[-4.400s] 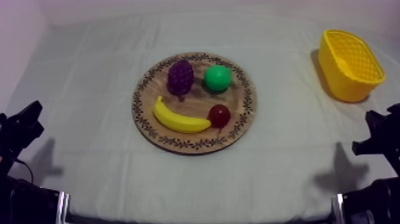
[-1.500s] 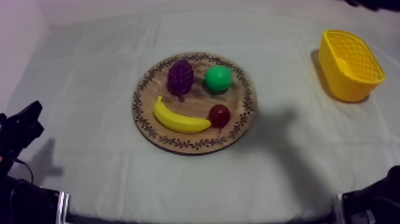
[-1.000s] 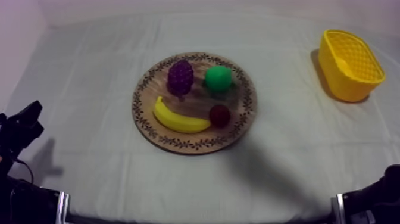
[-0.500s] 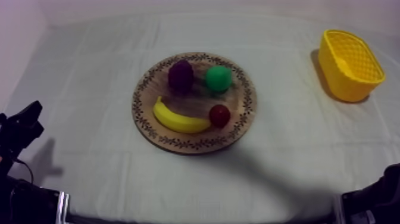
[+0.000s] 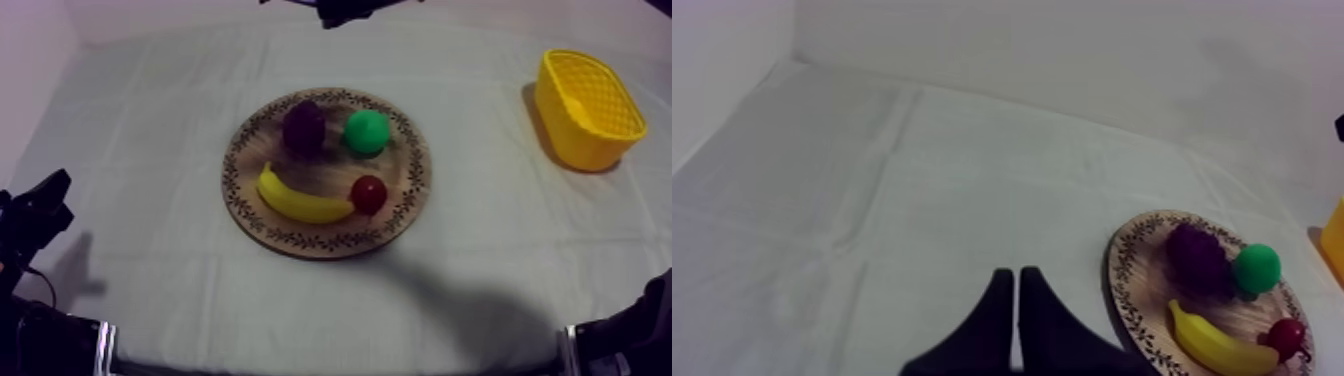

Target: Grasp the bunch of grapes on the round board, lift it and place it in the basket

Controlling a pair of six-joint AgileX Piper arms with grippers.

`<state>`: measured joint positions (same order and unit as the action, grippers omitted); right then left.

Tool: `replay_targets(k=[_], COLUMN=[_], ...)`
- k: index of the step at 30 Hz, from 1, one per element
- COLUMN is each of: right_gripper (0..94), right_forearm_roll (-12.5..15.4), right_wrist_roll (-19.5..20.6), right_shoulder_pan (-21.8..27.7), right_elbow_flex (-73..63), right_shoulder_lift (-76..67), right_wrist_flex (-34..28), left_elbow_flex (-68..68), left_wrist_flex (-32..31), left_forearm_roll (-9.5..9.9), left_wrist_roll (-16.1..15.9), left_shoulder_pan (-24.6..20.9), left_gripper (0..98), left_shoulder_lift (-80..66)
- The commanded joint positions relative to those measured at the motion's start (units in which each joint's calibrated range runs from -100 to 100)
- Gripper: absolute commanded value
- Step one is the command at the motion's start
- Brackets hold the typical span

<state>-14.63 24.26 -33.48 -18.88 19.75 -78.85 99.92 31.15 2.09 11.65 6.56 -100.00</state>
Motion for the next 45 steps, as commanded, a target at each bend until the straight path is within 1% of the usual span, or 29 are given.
replay_targets(k=[1,4,7,9,11,15,18,21,26,38,45], right_gripper=[1.4,6.6,12.5,18.9,27.8,43.6,52.3,58.2,61.5,62.2,62.3], right_forearm_roll=[0.05,0.01,0.66,1.41,2.04,2.64,3.06,3.46,3.60,3.77,3.92], right_wrist_roll=[0.24,1.02,1.34,1.43,1.59,1.92,2.02,1.89,1.67,0.31,-0.85], right_shoulder_pan=[-0.01,0.05,0.39,0.62,0.74,0.67,0.60,0.57,0.56,0.51,0.79], right_elbow_flex=[-0.48,-1.09,-1.54,-1.67,-1.62,-1.10,-0.45,0.23,0.46,0.35,-2.47], right_shoulder_lift=[0.72,1.44,1.89,2.18,2.47,2.93,3.17,3.47,4.69,11.65,18.30], right_wrist_flex=[-0.77,-1.47,-1.77,-1.66,-1.13,0.48,1.69,2.86,4.17,9.25,12.13], left_elbow_flex=[-0.04,-0.04,-0.04,-0.04,-0.04,-0.04,-0.04,-0.04,-0.04,-0.04,-0.04], left_wrist_flex=[-0.03,-0.03,-0.03,-0.03,-0.03,-0.03,-0.03,-0.03,-0.03,-0.03,-0.03], left_forearm_roll=[-0.01,-0.01,-0.01,-0.01,-0.01,-0.01,-0.01,-0.01,-0.01,-0.01,-0.01], left_wrist_roll=[0.00,0.00,0.00,0.00,0.00,0.00,0.00,0.00,0.00,0.00,0.00], left_shoulder_pan=[-0.01,-0.01,-0.01,-0.01,-0.01,-0.01,-0.01,-0.01,-0.01,-0.01,-0.01], left_gripper=[0.1,0.1,0.1,0.1,0.1,0.1,0.1,0.1,0.1,0.1,0.1], left_shoulder_lift=[0.00,0.00,0.00,0.00,0.00,0.00,0.00,0.00,0.00,0.00,0.00])
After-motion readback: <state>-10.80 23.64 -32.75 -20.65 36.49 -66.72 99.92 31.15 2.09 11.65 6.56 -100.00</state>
